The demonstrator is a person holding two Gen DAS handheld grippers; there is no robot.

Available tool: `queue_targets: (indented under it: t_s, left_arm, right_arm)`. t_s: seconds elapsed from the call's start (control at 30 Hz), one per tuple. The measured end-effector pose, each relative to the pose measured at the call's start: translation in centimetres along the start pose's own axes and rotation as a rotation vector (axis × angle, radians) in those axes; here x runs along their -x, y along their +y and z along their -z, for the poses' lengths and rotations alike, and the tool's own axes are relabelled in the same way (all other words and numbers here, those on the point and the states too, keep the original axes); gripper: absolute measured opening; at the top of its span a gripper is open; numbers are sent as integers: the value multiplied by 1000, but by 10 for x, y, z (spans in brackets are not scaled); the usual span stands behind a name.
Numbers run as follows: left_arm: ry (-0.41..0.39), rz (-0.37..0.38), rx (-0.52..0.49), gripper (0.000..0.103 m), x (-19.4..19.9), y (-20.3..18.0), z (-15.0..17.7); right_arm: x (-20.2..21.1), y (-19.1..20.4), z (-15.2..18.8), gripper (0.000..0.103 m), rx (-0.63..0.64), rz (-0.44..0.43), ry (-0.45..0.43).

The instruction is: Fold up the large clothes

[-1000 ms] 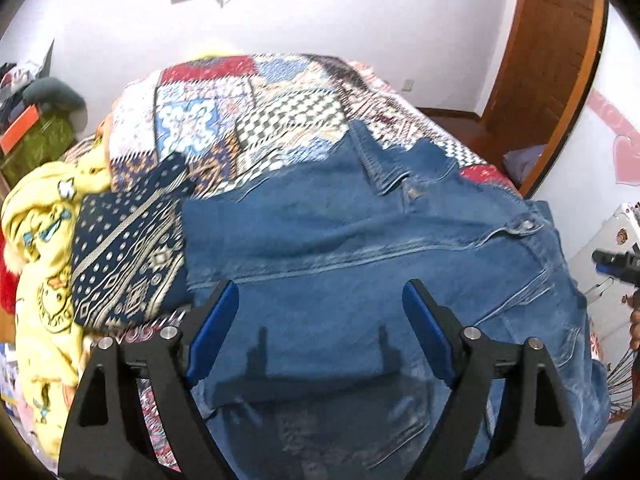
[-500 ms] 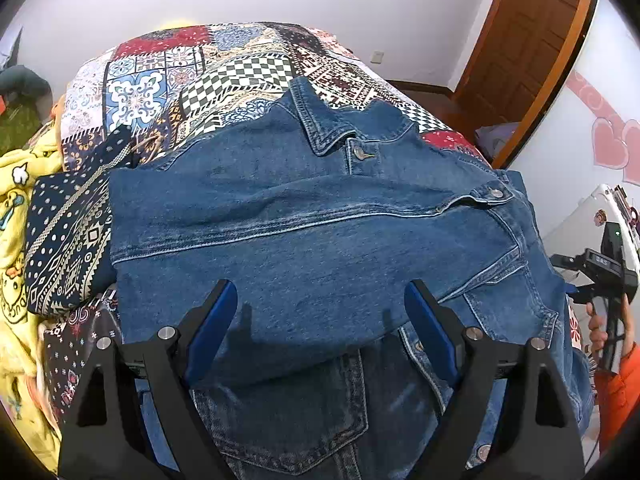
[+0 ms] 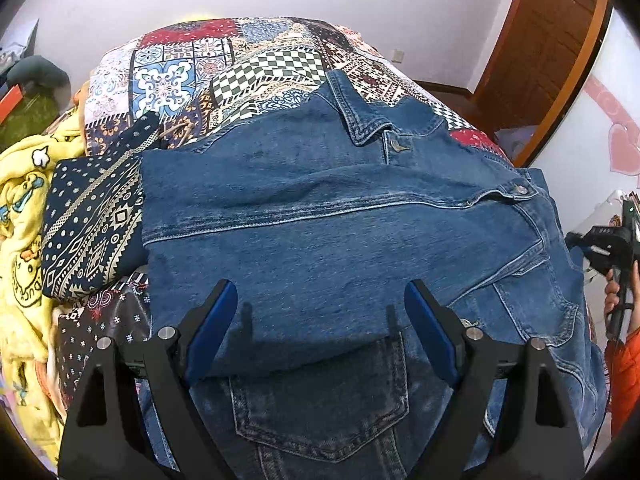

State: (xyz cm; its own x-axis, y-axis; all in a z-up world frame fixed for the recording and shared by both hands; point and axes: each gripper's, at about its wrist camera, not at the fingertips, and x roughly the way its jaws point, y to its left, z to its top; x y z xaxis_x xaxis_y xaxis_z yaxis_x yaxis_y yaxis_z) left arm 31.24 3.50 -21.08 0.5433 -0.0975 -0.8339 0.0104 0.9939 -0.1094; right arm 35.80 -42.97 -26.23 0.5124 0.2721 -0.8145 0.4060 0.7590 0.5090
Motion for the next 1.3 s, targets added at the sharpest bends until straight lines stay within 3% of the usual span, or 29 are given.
queue_targets:
  t_s: [0.17,0.3,0.4,0.5,0.63,0.8,0.97,1.13,1.3]
  left_arm:
    - [-10,7,-4,85,6,1,4]
    - [-28,17,-12,85,15,2,6]
    - [-47,25,-14,85,24,4,7]
    - [-65,20,-23,85,31,6,7]
    - [-80,17,-36,85,39,7,11]
    - [-80,33,-65,85,46,3,10]
    - [-69,63,-117,85,51,-20,-3]
    - [-82,94,-192,85,54,-61,-27]
    - [-94,138,-302,85,52,-121,-56]
  right_arm:
    - [44,45,-4,8,114,-53,-122]
    - [85,113,3,8,303,-141,-211]
    - [100,160,21,8,450,-207,-226]
    - [96,196,47,8,580,-269,-181]
    - [59,221,88,8,707,-259,-62]
    - [-3,210,125,8,749,-185,126]
    - [-15,195,131,12,734,-120,207]
    - [-1,183,126,48,706,-120,258]
    - [36,165,112,69,729,-70,106]
